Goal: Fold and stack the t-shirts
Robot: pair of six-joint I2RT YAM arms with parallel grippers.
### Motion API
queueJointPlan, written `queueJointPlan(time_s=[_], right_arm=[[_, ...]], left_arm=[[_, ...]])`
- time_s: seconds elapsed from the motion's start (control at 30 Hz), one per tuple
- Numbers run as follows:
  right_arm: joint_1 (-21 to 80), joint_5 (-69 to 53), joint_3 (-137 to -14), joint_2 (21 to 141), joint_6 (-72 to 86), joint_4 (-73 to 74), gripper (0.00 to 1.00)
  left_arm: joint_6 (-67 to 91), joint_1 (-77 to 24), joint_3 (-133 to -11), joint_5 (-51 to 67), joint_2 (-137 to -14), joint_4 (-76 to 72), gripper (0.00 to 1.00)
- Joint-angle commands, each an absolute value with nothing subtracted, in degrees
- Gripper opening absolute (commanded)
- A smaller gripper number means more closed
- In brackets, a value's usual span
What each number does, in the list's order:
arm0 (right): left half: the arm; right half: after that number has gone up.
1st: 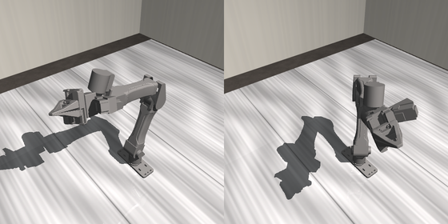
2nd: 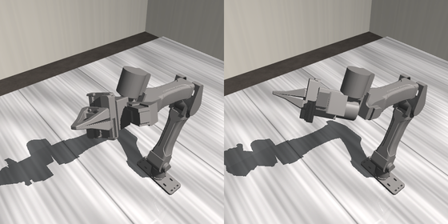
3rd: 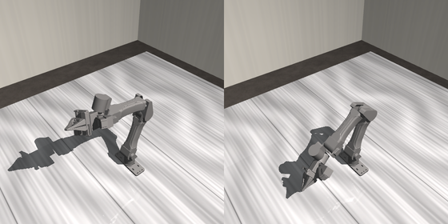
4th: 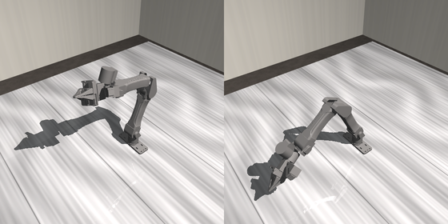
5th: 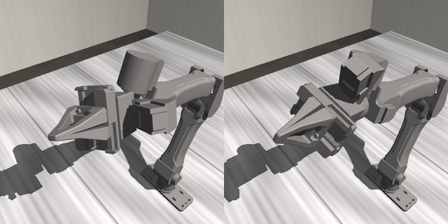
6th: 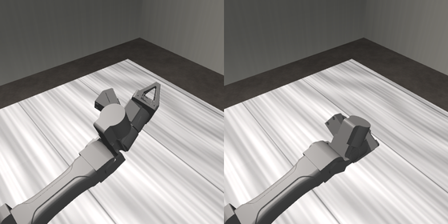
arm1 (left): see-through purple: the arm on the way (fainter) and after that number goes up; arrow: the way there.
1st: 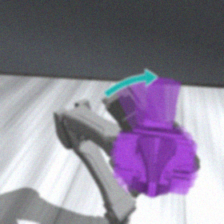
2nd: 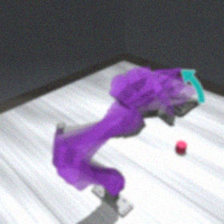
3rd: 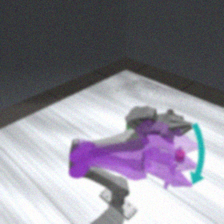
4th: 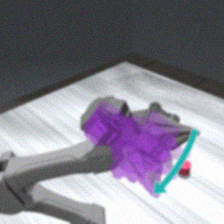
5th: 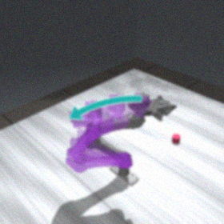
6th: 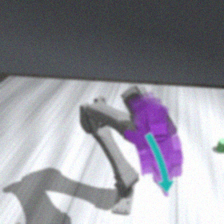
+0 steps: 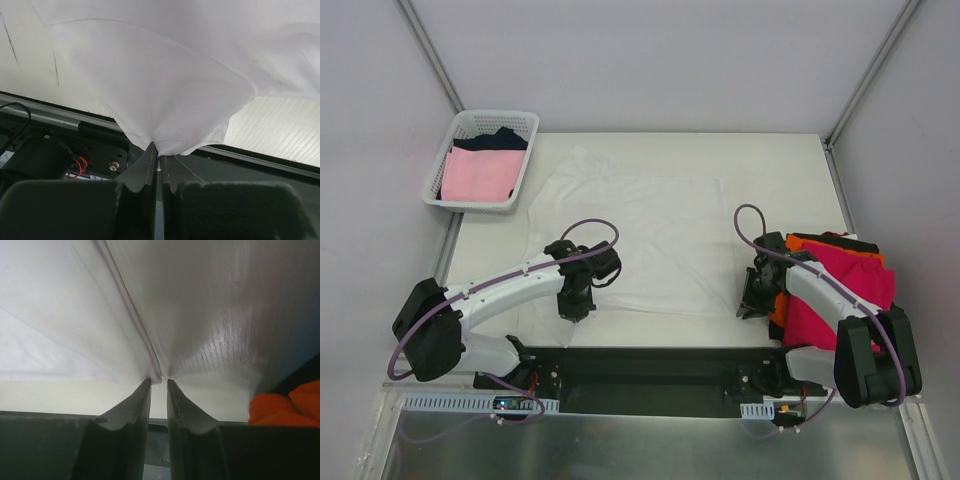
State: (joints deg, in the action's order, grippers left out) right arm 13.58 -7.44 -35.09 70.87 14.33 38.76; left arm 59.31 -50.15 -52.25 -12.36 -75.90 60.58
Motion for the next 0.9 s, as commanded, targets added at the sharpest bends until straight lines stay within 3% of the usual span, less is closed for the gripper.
queueJointPlan(time_s=[0.0,0.53,0.63,0.7,0.87], right_arm=[[13.3,-8.9,-34.2,70.1,14.9,38.8,0.23],[13.3,-9.9,-33.0,73.9,15.4,35.2,0.23],[13.3,-10.0,-33.7,74.4,15.2,35.0,0.14],[13.2,-10.0,-34.4,74.4,15.2,35.2,0.01],[13.3,-9.7,-35.3,73.9,15.0,36.1,0.01]], left_arm=[[59.2,-49.7,-53.8,-11.6,-76.1,62.8,0.0],[59.2,-49.7,-53.2,-11.4,-76.4,62.7,0.0],[58.9,-49.7,-53.9,-11.5,-77.2,62.6,0.0],[58.6,-49.7,-54.2,-11.6,-77.5,62.5,0.0],[58.6,-49.7,-54.1,-11.7,-77.6,62.5,0.0]])
